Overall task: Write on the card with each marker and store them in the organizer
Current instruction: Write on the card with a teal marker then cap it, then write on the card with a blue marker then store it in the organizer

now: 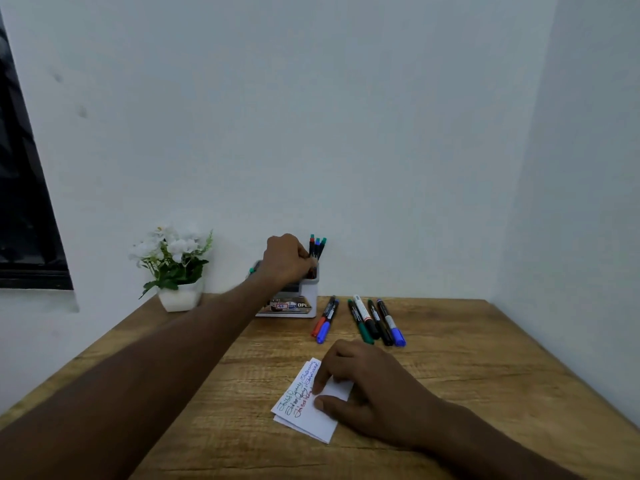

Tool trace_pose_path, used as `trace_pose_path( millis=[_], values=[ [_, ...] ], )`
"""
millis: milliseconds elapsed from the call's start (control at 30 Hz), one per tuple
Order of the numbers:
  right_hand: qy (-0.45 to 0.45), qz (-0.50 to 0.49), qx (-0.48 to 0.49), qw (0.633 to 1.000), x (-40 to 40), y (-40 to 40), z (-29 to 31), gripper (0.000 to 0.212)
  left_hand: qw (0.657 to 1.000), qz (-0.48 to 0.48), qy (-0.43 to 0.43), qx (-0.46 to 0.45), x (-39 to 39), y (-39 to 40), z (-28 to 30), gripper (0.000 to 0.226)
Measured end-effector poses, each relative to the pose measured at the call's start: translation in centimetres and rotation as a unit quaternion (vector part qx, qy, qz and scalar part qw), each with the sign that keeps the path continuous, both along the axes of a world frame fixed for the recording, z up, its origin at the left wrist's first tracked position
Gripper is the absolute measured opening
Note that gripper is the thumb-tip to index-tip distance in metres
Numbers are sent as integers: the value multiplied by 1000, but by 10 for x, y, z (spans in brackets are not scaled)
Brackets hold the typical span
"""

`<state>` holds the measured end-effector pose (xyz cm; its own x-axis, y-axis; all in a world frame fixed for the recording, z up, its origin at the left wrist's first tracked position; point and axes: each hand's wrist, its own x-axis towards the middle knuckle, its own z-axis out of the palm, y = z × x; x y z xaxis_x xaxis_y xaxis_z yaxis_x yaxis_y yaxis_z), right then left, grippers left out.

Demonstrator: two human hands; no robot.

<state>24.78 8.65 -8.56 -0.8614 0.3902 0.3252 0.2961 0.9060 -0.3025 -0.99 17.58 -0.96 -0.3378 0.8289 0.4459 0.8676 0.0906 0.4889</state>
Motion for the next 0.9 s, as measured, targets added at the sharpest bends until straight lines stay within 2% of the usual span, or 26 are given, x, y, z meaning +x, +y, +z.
trace_pose_path(
  millis=[133,233,333,433,533,600,667,767,833,900],
  values=[
    [9,4,10,1000,0,-1,1,24,998,-4,41,52,1,-28,2,36],
    [16,4,13,1000,-1,-2,-1,23,987,-84,79,111,16,-87,-6,17],
    [30,-3,14,999,-4,-3,-2,18,971,-213,105,5,36,-151,-33,8],
    [47,-28,-9,998,-3,0,-1,9,949,-287,109,-74,33,-182,-64,25],
    [102,-81,-2,992,-5,8,0,8,935,-314,117,-115,17,-182,-73,39],
    [108,-106,42,988,-8,16,2,16,929,-324,127,-124,11,-179,-72,40],
    [31,-99,79,991,-15,24,1,32,928,-334,121,-109,9,-176,-74,40],
    [-86,-100,50,990,-20,28,0,54,927,-340,131,-90,8,-174,-79,40],
    [-80,-103,69,989,-17,28,-1,48,927,-342,138,-74,7,-174,-79,39],
    [-13,-112,120,986,-11,30,2,29,926,-346,138,-69,7,-174,-78,38]
  ],
)
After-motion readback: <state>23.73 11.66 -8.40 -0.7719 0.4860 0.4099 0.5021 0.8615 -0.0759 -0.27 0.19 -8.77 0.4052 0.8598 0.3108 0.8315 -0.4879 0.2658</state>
